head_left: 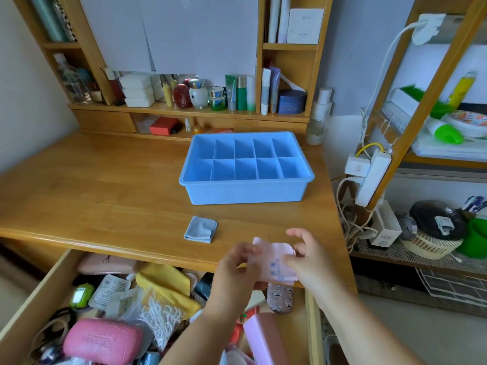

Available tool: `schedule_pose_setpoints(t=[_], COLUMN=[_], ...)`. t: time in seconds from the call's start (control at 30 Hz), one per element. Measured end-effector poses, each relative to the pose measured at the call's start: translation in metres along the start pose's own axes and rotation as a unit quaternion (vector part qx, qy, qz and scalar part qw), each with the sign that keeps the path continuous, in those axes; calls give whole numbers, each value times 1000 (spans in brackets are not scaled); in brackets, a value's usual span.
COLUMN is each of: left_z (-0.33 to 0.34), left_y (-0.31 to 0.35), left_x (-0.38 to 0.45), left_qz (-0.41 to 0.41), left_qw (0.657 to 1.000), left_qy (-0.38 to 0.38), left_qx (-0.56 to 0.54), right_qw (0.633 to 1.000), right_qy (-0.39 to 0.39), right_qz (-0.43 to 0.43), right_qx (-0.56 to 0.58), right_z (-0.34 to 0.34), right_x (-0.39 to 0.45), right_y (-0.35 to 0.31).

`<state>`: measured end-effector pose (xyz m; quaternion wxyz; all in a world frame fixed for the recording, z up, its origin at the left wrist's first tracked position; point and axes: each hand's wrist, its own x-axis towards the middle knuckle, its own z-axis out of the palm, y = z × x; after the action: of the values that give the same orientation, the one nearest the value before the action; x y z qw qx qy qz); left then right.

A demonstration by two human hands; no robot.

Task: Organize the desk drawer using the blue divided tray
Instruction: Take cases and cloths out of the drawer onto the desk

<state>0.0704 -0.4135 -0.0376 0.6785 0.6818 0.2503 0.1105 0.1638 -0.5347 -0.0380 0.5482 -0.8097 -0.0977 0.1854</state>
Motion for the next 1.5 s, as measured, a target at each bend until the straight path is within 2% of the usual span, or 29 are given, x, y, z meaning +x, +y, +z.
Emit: schedule_pose_setpoints(t=[0.1,0.37,0.5,0.6,0.67,0.7,0.77,0.87,0.93,1.0,1.07,1.1,1.17,1.23,1.3,1.37,1.43,1.5], left_z=[-12,-104,-152,-179,-188,-189,-188,-177,-166,-153,-137,-129,-116,-106,-97,-86,-80,-80], left_y=[-4,11,20,14,5,-1,-8,-13,-23,-45,-76,-91,-112,-119,-123,-123,-119,-113], left_x=[0,50,84,101,106,107,104,82,53,17,-14,-26,-43,-54,-60,-65,-68,-67], left_qz=[-2,54,82,66,44,45,73,167,253,264,167,109,33,23,58,98,137,162], left_qw=[997,983,968,958,935,909,864,870,863,870,896,900,900,902,884,835,791,776], left_qy=[5,79,129,139,125,116,116,210,248,189,79,34,-11,-41,-110,-168,-178,-170], left_qx=[78,158,198,241,330,399,484,412,361,371,404,422,435,429,451,514,569,585], right_qw=[998,995,991,990,990,988,983,966,932,880,846,842,843,866,870,862,847,838], right_qy=[-5,-84,-115,-125,-101,-86,-60,-29,-31,-31,-44,-54,-98,-162,-210,-232,-237,-220], right_qz=[-23,-36,-59,-62,-81,-96,-129,-204,-289,-359,-370,-364,-340,-272,-233,-234,-230,-224], right_qx=[-54,51,39,4,-52,-79,-119,-157,-218,-309,-381,-395,-405,-387,-380,-386,-417,-447], right_z=[16,86,123,139,138,135,125,104,90,74,61,57,52,51,56,63,72,80], right_x=[7,45,66,76,80,79,70,38,10,-16,-39,-48,-67,-84,-97,-104,-110,-113], right_y=[4,-42,-67,-69,-60,-54,-39,-16,0,17,32,41,55,67,84,96,99,98])
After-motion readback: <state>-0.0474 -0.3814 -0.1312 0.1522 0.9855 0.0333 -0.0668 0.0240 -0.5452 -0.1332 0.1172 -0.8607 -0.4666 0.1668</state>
